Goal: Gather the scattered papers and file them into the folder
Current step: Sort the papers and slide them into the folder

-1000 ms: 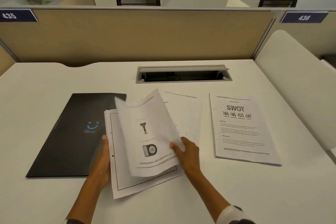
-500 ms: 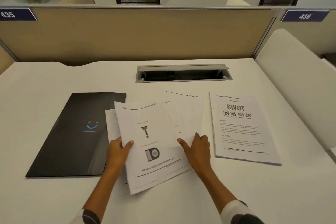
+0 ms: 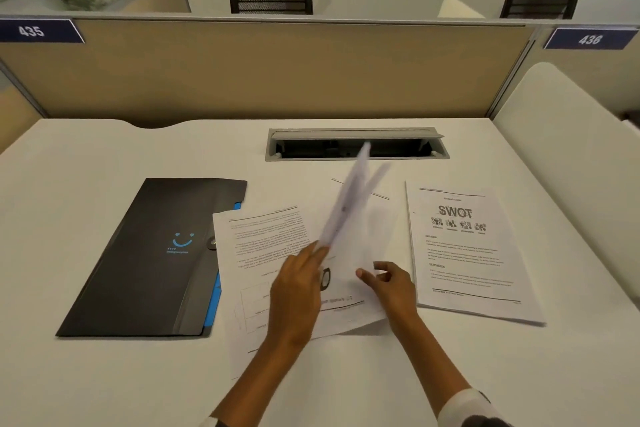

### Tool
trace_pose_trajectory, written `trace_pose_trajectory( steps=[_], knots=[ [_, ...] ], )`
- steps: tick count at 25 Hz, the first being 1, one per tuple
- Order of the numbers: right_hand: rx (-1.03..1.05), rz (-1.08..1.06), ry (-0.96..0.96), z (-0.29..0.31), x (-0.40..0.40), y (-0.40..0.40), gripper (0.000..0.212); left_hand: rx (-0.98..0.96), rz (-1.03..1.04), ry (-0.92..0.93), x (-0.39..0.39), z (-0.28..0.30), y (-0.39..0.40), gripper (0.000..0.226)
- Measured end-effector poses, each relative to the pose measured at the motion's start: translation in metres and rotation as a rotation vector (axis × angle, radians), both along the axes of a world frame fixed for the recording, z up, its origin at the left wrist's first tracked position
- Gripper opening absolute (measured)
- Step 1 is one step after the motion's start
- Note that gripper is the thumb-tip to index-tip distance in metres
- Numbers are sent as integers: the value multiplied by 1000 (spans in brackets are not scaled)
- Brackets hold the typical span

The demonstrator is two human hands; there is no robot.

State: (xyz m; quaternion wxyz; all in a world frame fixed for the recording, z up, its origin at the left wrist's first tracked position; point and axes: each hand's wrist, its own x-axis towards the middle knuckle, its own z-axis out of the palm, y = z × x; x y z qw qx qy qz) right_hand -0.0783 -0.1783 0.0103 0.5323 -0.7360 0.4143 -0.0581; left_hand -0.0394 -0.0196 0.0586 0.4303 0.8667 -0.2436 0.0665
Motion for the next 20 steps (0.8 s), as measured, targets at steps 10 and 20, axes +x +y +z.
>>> trace_pose_trajectory(
  steps=[10, 20],
  knots=[
    [293, 264, -316, 37, 13, -28, 16, -531, 25, 599, 55, 17, 38, 57],
    [-412, 73, 396, 25, 30, 5, 81, -876, 575, 869, 98, -6, 147, 41]
  ],
)
